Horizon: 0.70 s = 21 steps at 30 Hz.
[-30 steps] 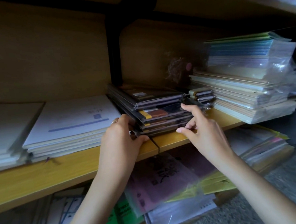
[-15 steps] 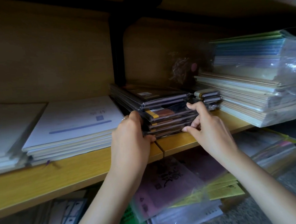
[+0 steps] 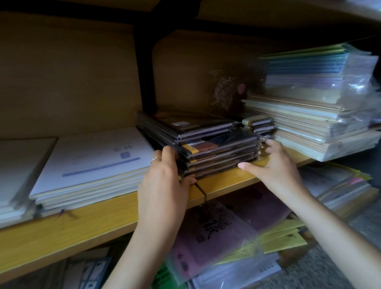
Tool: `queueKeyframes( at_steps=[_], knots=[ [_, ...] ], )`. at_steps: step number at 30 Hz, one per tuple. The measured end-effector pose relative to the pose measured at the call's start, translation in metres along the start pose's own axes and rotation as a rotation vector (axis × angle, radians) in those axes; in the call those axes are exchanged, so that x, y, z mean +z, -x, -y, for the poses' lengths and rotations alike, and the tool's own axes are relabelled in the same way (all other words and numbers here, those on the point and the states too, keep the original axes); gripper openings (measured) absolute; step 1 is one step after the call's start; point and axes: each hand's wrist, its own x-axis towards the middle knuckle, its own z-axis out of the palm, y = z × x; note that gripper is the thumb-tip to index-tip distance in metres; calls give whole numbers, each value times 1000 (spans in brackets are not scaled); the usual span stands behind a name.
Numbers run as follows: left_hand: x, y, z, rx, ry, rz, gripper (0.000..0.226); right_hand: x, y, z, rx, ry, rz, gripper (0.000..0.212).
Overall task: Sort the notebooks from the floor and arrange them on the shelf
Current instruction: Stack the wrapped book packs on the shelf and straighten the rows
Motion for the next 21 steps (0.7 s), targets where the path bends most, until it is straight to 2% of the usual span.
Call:
queueKeyframes(
  at_steps=[3,11,15,21],
  knots=[
    [2,1,0,21,-58,-24,50,3,-2,6,41,4,62,88],
    [-3,-3,13,66,-233,-102,58,1,10,13,32,-21,3,82],
    [-6,-3,17,57,-232,-90,60,3,13,16,14,-13,-25,79],
    [-6,0,20,79,-154,-104,65,-2,7,12,39,-31,72,96]
  ],
)
